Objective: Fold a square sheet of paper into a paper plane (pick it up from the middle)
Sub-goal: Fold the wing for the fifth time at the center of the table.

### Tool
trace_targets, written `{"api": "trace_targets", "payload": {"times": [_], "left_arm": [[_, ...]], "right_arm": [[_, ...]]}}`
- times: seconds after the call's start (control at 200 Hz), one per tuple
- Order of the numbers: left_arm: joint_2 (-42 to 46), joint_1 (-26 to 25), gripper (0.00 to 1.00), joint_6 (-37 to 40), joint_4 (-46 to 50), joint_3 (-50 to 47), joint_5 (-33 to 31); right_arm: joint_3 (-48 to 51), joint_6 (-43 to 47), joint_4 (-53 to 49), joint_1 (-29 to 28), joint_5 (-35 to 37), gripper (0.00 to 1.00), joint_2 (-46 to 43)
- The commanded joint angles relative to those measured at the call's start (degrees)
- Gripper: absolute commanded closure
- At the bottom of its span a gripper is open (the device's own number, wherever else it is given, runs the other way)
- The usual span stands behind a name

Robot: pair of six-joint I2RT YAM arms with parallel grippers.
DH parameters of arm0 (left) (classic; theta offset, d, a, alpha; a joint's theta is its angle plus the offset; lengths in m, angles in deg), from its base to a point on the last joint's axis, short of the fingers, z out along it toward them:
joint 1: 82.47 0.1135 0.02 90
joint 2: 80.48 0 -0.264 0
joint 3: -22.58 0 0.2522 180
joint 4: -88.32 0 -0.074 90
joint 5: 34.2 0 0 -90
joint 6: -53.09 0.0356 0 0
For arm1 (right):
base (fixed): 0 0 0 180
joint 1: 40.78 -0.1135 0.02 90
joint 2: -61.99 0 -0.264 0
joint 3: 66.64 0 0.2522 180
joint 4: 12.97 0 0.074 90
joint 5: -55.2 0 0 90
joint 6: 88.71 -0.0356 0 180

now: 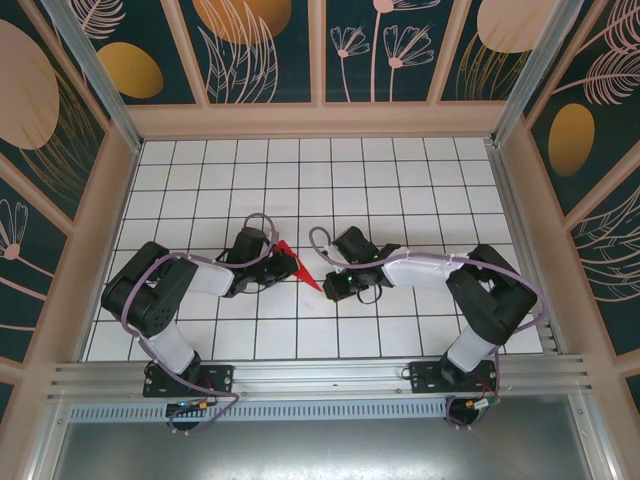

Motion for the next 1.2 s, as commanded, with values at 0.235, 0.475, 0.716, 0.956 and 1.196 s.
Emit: {"api": "trace_targets", "payload": {"times": [0.235,0.475,0.716,0.956,1.196], "left_arm": [[-3.1,0.0,0.89,2.8,3.4,-0.5,-5.8],[-2.5,0.1,0.89,3.1,3.2,0.1,-5.2],[-0.8,0.1,0.88,5.7,4.4,2.8,-4.6],[6.7,0.0,0.85,6.4,1.2,0.2,-2.7],[4.2,-0.5,0.85,6.1,-0.1,-0.6,-0.6]], "right_arm": [[-6.8,-2.0,7.9,-0.9,-0.7,1.0,5.4],[-8.0,-1.4,8.6,-0.9,-0.9,1.0,9.9],[-6.2,-0.8,7.3,-0.9,1.1,1.0,11.4],[-5.3,-1.1,6.8,-0.9,2.2,1.0,12.6],[-5.9,-1.3,7.0,-0.9,2.3,1.0,12.3]]}}
